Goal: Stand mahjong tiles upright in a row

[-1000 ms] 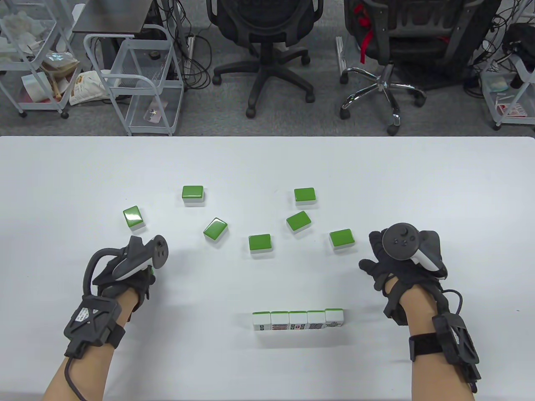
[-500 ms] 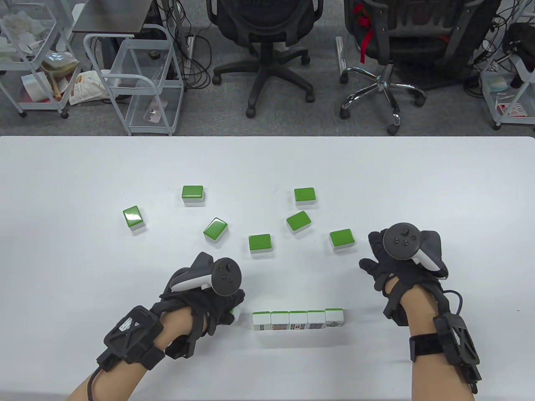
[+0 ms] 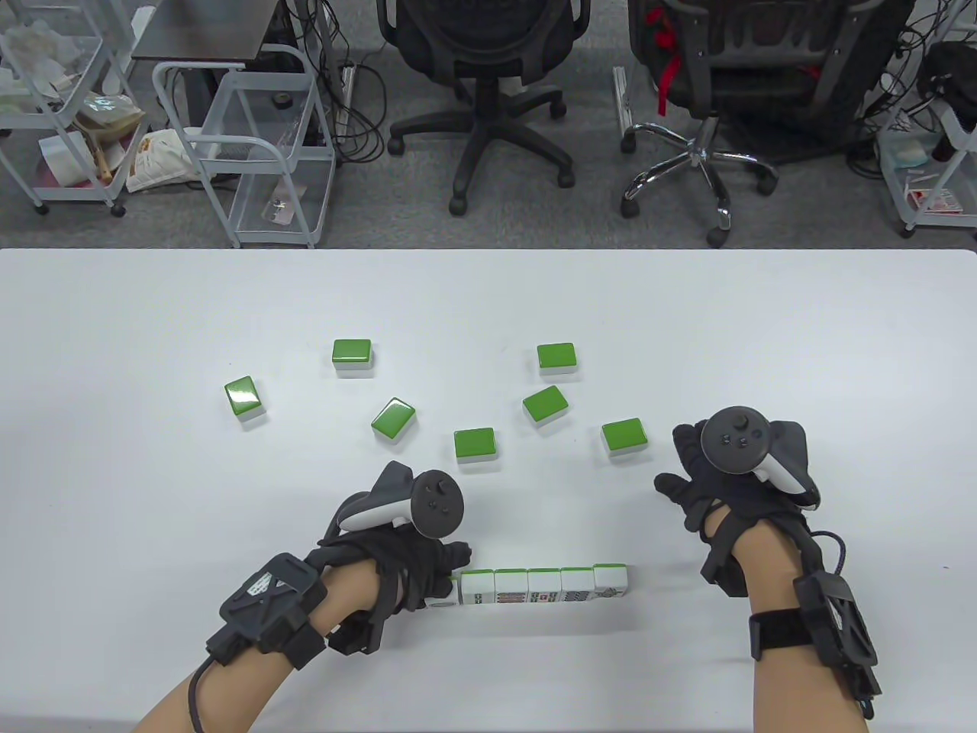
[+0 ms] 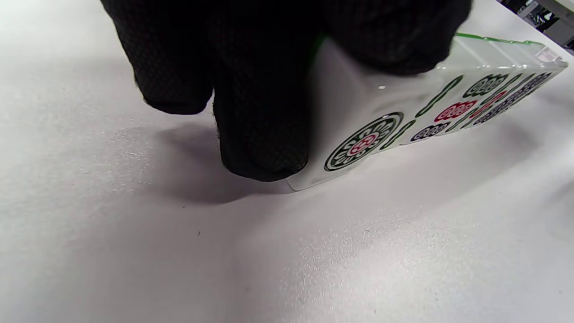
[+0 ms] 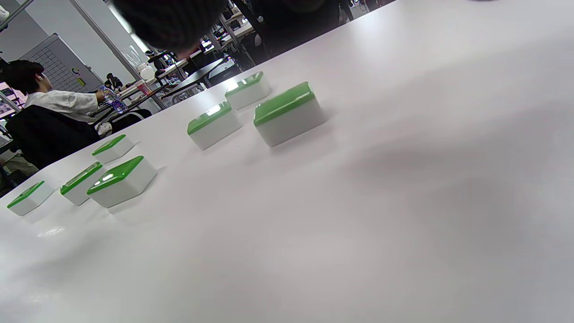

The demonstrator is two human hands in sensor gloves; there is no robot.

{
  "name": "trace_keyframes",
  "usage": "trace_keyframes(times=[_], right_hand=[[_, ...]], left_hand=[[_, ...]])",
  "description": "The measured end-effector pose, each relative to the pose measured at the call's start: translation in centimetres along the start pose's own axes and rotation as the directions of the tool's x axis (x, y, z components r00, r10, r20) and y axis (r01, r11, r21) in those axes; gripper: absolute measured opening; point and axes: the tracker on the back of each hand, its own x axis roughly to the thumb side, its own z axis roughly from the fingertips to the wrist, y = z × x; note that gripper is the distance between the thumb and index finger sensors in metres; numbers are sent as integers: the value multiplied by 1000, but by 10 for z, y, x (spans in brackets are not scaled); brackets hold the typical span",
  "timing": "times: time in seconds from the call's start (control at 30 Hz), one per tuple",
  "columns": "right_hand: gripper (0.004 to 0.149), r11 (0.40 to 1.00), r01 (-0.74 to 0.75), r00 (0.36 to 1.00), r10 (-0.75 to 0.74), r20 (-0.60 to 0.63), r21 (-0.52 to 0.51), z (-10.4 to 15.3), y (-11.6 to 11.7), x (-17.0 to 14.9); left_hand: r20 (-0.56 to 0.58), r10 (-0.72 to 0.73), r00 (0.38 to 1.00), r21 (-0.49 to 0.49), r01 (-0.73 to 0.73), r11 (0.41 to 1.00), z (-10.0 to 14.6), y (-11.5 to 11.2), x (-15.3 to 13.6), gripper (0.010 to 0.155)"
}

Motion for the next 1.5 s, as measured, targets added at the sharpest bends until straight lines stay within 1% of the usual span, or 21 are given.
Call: trace_keyframes(times=[0.3, 0.33, 0.4, 0.43, 0.53, 0.6, 0.63, 0.67, 0.7, 0.73, 0.77, 0.83, 0.93, 1.03, 1.07, 1.17, 1.27, 1.37, 1.4, 1.43, 1.5], right_hand=[[79, 1000, -1, 1000, 1, -1, 6, 0, 0, 0], [79, 1000, 0, 1000, 0, 0, 6, 0, 0, 0], [79, 1000, 3, 1000, -3, 3, 1, 1, -1, 0], [79, 1000, 3, 1000, -3, 5, -2, 1, -1, 0], [79, 1000, 1, 1000, -1, 6, -4, 1, -2, 0], [79, 1000, 2, 1000, -2, 8, -4, 1, -2, 0], [79, 1000, 2, 1000, -2, 9, -6, 1, -2, 0], [79, 1000, 1, 1000, -1, 9, -7, 1, -2, 0], [79, 1000, -2, 1000, 2, 9, -7, 1, -2, 0], [79, 1000, -3, 1000, 3, 10, -8, 1, -2, 0], [79, 1000, -3, 1000, 3, 10, -6, 1, -2, 1], [79, 1000, -4, 1000, 4, 22, -5, 3, -2, 4], [79, 1000, -7, 999, 8, 40, -19, 5, -4, 9], [79, 1000, -17, 999, 18, 48, -21, 5, -4, 11], [79, 1000, -22, 999, 23, 46, -19, 4, -4, 11], [79, 1000, -26, 999, 27, 39, -10, 3, -3, 9], [79, 999, -31, 999, 31, 34, -7, 3, -3, 8], [79, 999, -32, 999, 33, 33, -6, 4, -3, 8], [79, 999, -33, 999, 33, 33, -6, 4, -3, 8], [79, 999, -36, 999, 36, 34, -6, 3, -2, 8], [78, 999, -37, 999, 37, 33, -6, 3, -3, 8]], left_hand=[[6, 25, 1000, 35, -26, 999, 3, 1, -3, 69], [3, 25, 1000, 51, -25, 998, 4, 3, -5, 70], [-30, 20, 999, 138, -16, 990, 15, 19, -15, 71], [-45, 14, 999, 165, -7, 986, 18, 25, -19, 72], [-228, -52, 972, 297, 120, 947, 37, 60, -50, 72], [-376, -76, 924, 349, 217, 911, 47, 82, -75, 73], [-455, -71, 888, 383, 267, 884, 52, 93, -92, 74], [-499, -55, 865, 407, 289, 867, 55, 100, -104, 75], [-561, -14, 828, 431, 306, 849, 57, 107, -124, 76], [-601, 17, 799, 435, 310, 845, 57, 111, -139, 77], [-642, 41, 766, 432, 317, 844, 55, 112, -155, 77], [-716, 70, 694, 386, 311, 869, 47, 111, -181, 78], [-752, 94, 652, 357, 284, 890, 31, 106, -210, 80], [-782, 90, 616, 323, 278, 905, 18, 101, -230, 82], [-787, 79, 611, 311, 283, 907, 14, 100, -235, 83], [-774, 76, 628, 285, 239, 928, 5, 97, -246, 83], [-800, 82, 595, 293, 267, 918, 2, 96, -256, 79], [-793, 101, 600, 297, 236, 925, -3, 90, -262, 77], [-797, 102, 596, 305, 251, 918, -3, 90, -261, 76], [-802, 86, 592, 323, 307, 895, -3, 90, -260, 75], [-811, 46, 583, 307, 357, 882, -4, 91, -255, 75]])
